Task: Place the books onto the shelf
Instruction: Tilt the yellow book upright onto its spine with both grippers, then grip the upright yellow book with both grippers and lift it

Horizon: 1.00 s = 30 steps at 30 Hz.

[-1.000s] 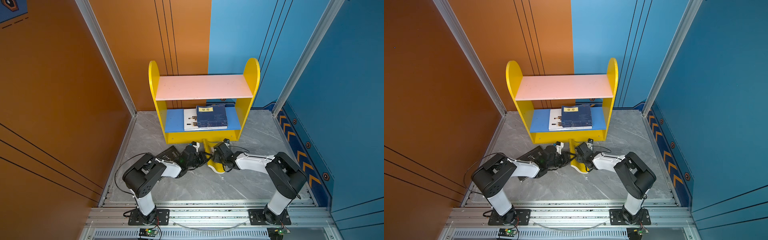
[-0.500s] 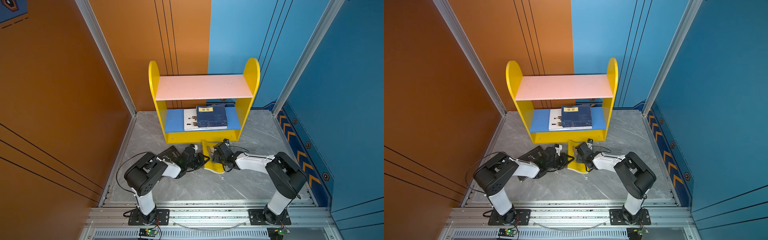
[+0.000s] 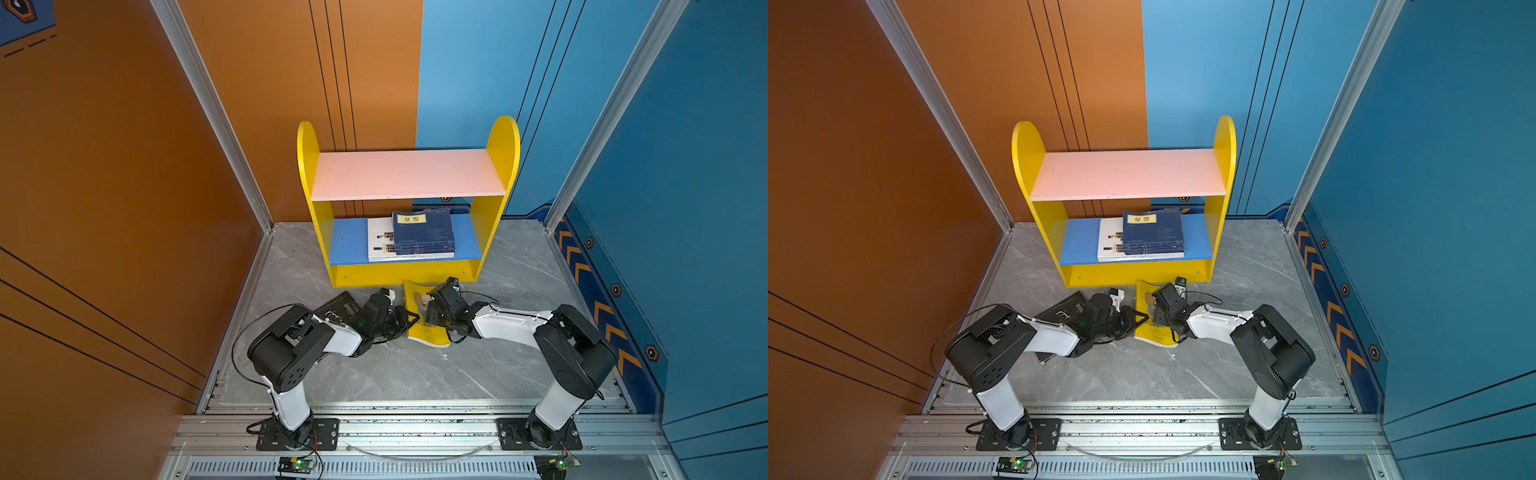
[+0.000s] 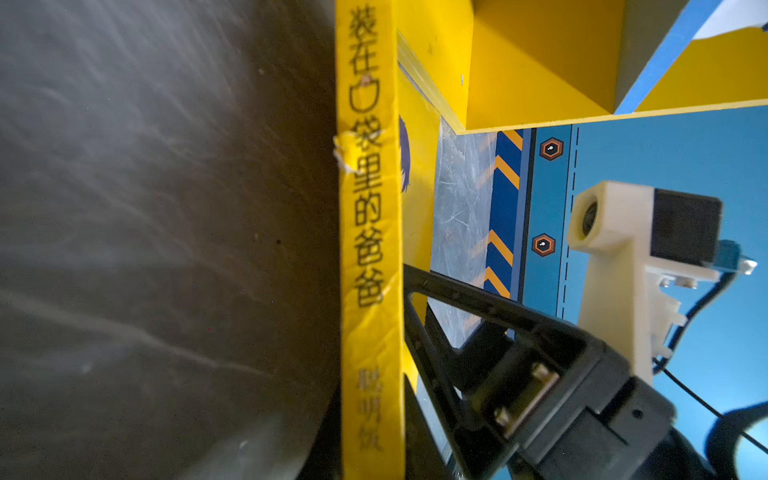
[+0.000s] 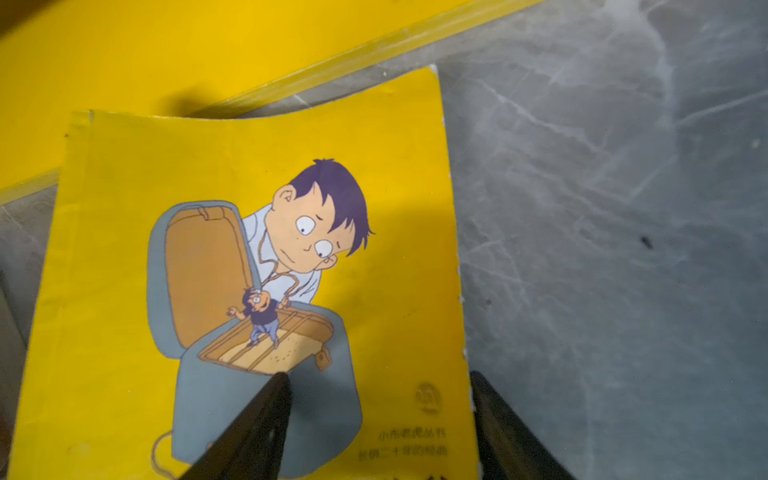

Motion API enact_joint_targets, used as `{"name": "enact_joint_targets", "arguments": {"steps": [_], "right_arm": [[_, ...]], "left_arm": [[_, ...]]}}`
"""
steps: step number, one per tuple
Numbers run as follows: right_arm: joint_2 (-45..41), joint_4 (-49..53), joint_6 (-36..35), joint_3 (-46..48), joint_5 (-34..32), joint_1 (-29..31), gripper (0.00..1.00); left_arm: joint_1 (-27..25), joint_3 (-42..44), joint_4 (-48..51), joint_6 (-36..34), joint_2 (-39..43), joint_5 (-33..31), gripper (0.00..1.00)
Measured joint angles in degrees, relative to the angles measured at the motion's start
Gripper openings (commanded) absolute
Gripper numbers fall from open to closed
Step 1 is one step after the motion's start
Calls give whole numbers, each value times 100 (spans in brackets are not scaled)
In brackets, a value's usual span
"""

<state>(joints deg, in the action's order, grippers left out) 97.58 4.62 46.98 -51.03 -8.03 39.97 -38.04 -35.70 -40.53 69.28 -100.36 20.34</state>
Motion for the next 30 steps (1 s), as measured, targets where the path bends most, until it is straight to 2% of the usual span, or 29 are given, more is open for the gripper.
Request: {"name": "enact_joint_targets", "arguments": {"steps": [11, 17, 24, 30], "right_arm": [[-1604, 564, -201, 72, 590, -337, 89], [-2706, 450, -214, 433, 654, -780, 99], [-3906, 251, -212, 1038, 688, -1390, 100], [-4647, -76, -212, 1285, 1043, -1690, 100]], "left_arm": [[-142, -588, 1790, -1355, 1349, 92, 7], [-505, -1075, 3445, -2402, 2124, 160, 6], [-592, -1231, 4597, -3099, 2776, 271, 6], [-518, -1545, 4763, -3305, 2944, 529, 6]]}}
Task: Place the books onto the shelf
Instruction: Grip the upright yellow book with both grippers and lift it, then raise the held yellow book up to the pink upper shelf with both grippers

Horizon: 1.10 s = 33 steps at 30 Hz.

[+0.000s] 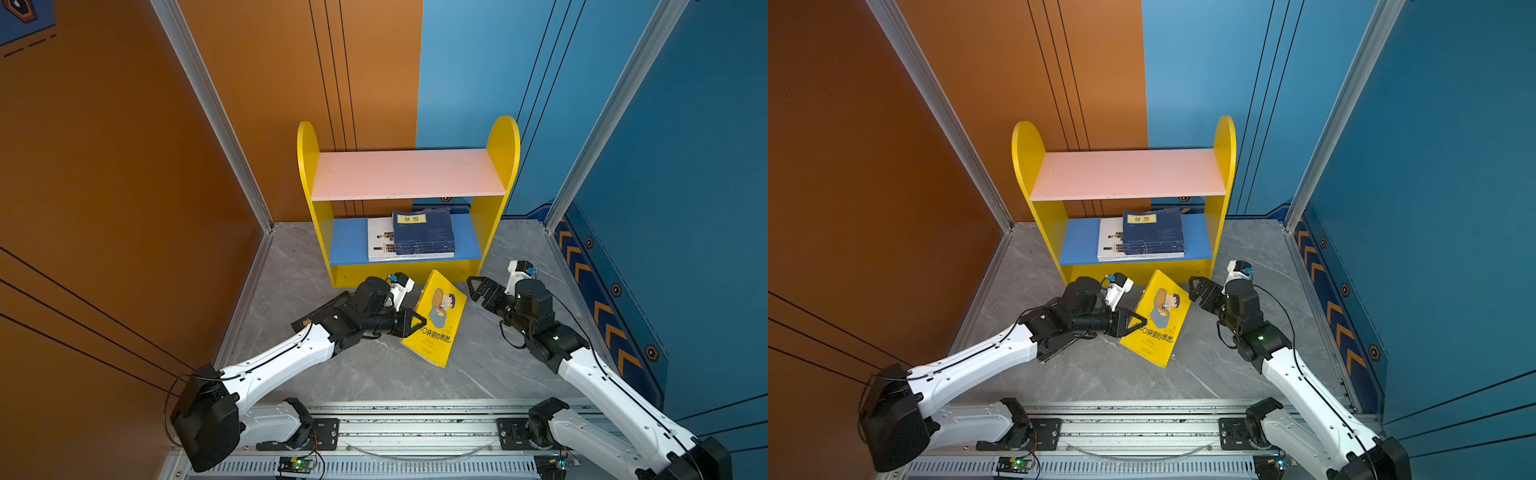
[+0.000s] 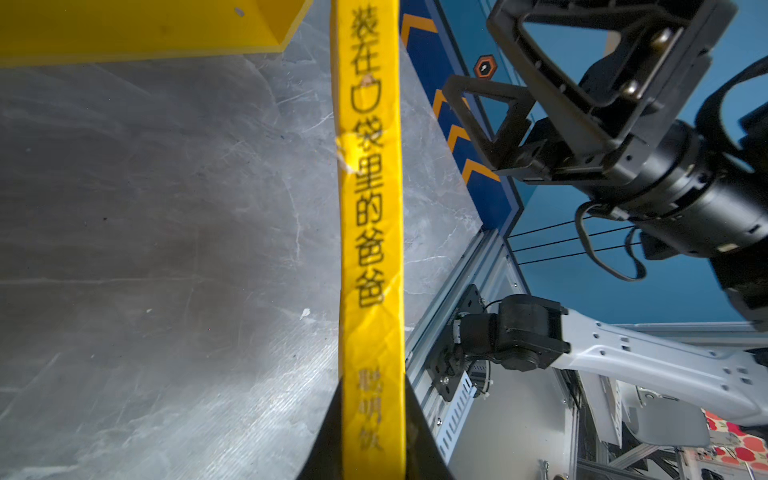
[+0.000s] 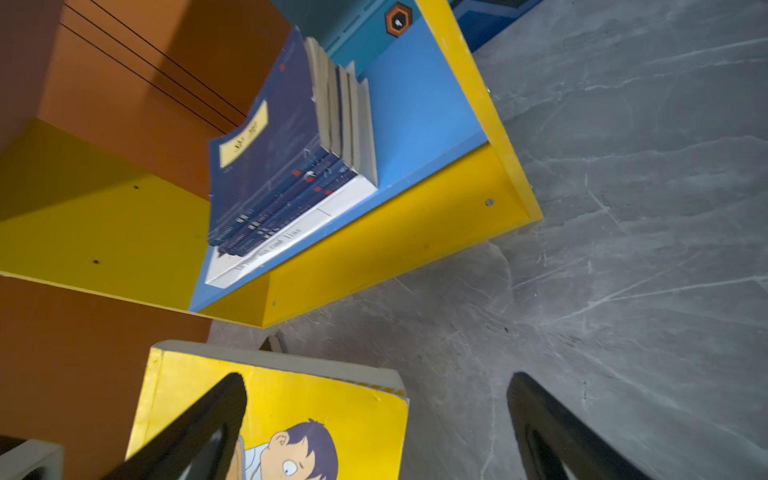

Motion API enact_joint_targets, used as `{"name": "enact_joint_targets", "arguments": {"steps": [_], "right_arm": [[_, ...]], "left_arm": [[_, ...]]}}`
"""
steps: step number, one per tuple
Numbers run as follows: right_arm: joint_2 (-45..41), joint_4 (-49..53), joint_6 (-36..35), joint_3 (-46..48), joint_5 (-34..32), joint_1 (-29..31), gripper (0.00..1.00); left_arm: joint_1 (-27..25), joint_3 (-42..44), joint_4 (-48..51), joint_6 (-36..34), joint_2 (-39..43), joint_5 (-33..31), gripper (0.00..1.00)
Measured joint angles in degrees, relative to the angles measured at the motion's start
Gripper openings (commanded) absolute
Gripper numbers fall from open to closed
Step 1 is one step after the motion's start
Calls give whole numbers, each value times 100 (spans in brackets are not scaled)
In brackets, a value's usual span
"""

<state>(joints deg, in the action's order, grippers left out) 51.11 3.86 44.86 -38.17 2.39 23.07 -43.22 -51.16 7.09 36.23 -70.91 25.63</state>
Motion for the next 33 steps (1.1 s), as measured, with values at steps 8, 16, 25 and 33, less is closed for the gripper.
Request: {"name": "enact_joint_targets", "arguments": {"steps": [8, 16, 25, 33], "right_arm": [[-343, -654, 96, 26, 378, -162, 100], [-175, -1464, 273, -87, 1158, -240, 100], [433, -2610, 385, -737, 2157, -138, 100], [1349, -2973, 472, -1445, 2715, 295, 100]], "left_arm": [[282, -302, -758, 68, 81, 411, 5], [966, -761, -1388, 348, -9, 822, 3], [1609, -1440, -2452, 1001, -356, 1392, 5], [1930, -1504, -3827, 1987, -660, 1255, 7]]}}
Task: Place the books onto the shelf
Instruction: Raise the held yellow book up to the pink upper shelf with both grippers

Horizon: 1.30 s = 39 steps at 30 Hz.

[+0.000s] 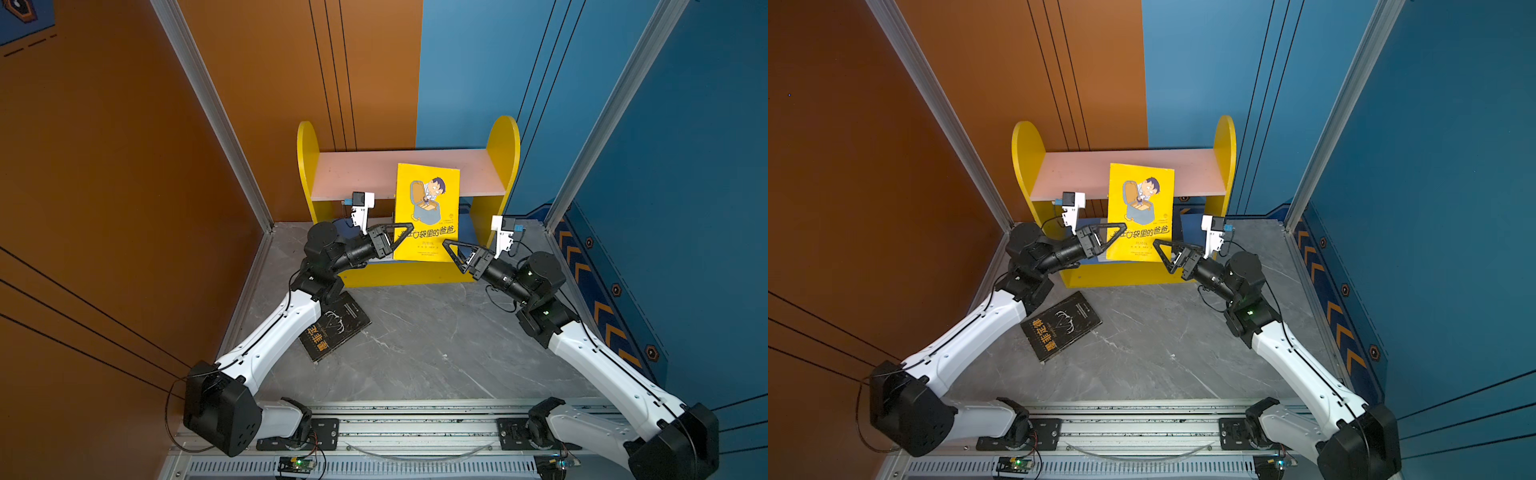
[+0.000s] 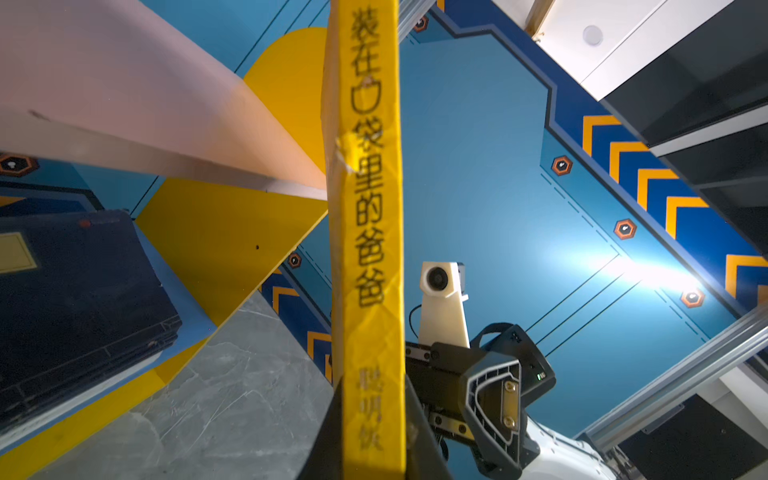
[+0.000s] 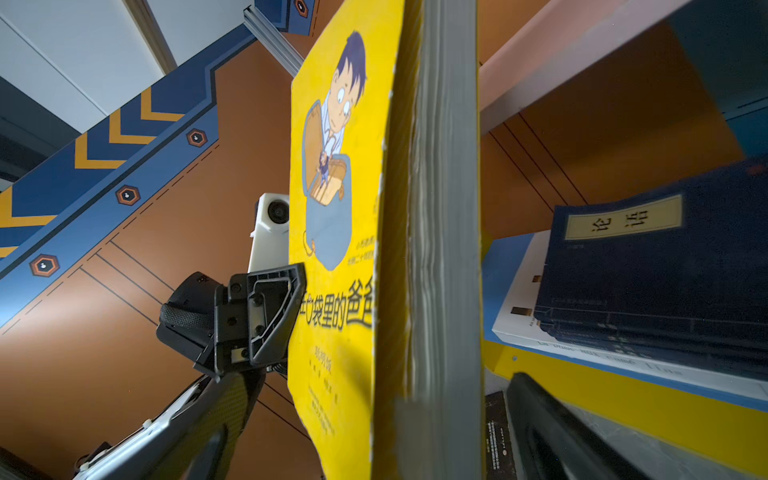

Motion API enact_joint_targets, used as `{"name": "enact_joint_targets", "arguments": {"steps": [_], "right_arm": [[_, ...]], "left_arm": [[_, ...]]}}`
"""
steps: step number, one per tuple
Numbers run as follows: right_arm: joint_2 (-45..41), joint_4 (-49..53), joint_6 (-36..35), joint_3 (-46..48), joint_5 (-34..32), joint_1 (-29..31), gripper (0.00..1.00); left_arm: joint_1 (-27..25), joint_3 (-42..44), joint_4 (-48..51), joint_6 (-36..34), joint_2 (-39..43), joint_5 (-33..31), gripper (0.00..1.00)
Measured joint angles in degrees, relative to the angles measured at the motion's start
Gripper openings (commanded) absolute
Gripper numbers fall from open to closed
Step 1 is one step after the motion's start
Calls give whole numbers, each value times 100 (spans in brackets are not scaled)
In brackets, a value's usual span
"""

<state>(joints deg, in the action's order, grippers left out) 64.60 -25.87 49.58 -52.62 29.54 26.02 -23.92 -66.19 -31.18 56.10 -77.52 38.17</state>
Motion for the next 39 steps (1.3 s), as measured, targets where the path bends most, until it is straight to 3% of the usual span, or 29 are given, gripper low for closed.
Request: {"name": "enact_joint_targets", "arguments": {"steps": [5, 11, 17, 26, 29, 35, 37, 39], "right_arm": [[350, -195, 50, -245, 50, 107, 100], [780, -293, 234, -730, 7, 109, 100], [1449, -431, 745, -1189, -472, 127, 97], [2719, -1246, 1788, -1687, -667, 254, 81], [2822, -1373, 1956, -1869, -667, 380, 72], [2903, -1578, 2251, -2072, -699, 525, 40], [2916, -1587, 2330, -2072, -728, 538, 28], [2938, -1574, 2424, -2072, -737, 540, 23]], "left_arm": [[267, 15, -920, 896, -275, -675, 6], [319, 15, -1224, 1495, -584, -1685, 4], [4, 61, -1268, 1705, -645, -2822, 4], [-603, 85, -1080, 1478, -645, -4280, 4], [-715, 85, -1056, 1373, -645, -4542, 4], [-918, 85, -1019, 1117, -645, -4946, 8], [-955, 85, -1016, 1075, -645, -5018, 14], [-964, 81, -997, 1049, -645, -5029, 24]]}}
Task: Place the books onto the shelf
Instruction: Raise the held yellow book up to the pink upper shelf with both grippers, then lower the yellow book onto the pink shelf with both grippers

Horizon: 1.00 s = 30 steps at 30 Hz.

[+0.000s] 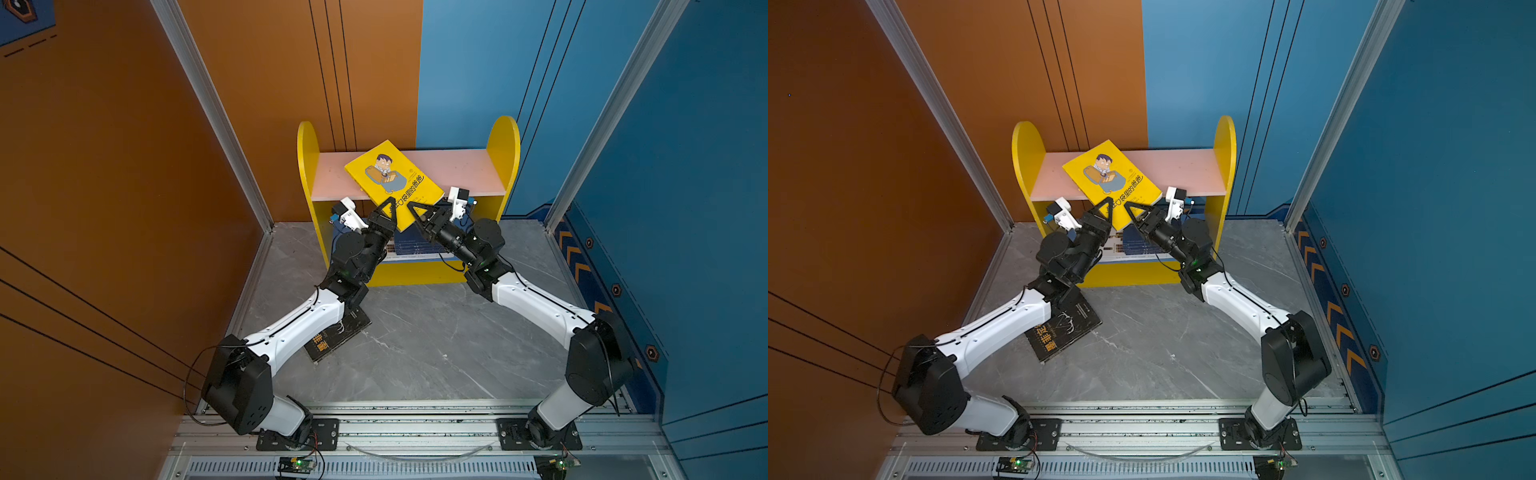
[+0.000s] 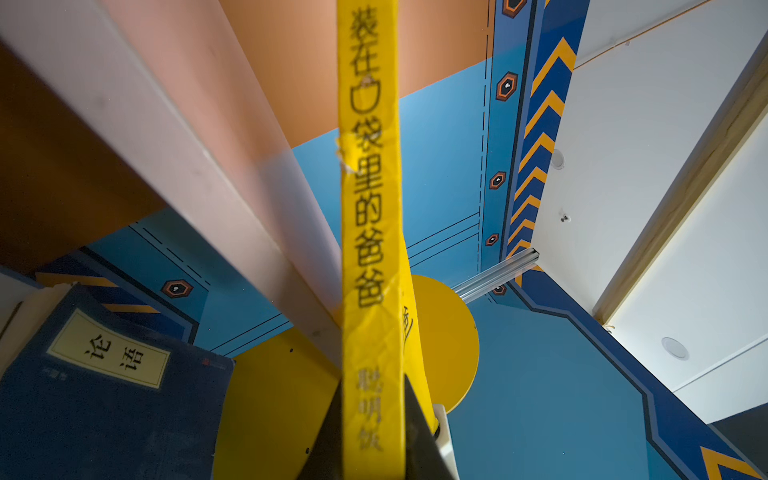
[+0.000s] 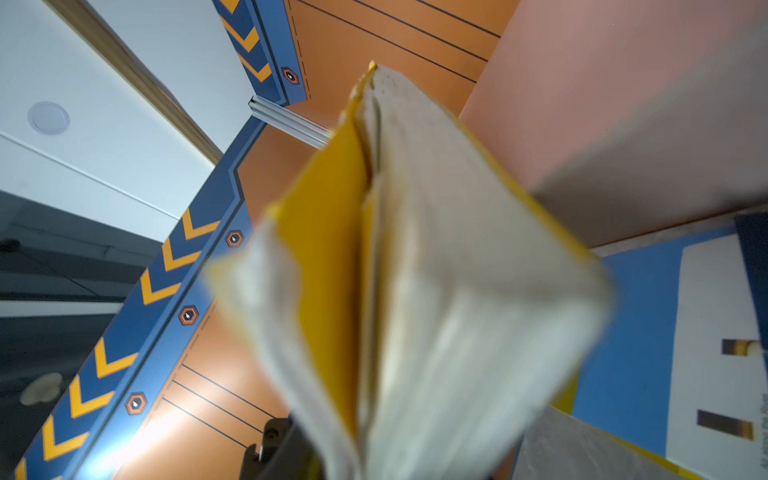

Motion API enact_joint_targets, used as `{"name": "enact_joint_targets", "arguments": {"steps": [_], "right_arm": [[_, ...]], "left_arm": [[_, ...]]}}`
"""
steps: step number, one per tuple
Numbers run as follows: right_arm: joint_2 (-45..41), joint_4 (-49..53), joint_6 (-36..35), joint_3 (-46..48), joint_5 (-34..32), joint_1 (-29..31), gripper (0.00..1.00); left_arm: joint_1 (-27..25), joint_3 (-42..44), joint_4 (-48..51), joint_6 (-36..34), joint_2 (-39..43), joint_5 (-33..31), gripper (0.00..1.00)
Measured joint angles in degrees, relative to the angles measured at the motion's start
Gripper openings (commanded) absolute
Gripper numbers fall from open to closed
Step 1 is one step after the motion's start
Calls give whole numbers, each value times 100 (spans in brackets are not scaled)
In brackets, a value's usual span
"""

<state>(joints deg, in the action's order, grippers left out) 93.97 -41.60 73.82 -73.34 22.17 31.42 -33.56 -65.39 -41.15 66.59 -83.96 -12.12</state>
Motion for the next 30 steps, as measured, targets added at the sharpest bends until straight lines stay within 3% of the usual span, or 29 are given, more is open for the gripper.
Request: {"name": "enact_joint_targets", "arguments": {"steps": [4, 11, 19, 30], "right_arm": [[28, -31, 140, 0, 26, -15, 16], [-52, 299, 133, -101, 916, -420, 16], [-282, 1174, 120, -323, 2326, -1228, 17], [-262, 1945, 101, -741, 3283, -1375, 20]], "left_arm": [[13, -55, 227, -179, 11, 48, 50], [568, -90, 935, -323, 455, 890, 77], [1438, -236, 2317, -833, 1344, 2262, 77], [1862, -605, 3357, -1178, 1665, 3163, 73]]}}
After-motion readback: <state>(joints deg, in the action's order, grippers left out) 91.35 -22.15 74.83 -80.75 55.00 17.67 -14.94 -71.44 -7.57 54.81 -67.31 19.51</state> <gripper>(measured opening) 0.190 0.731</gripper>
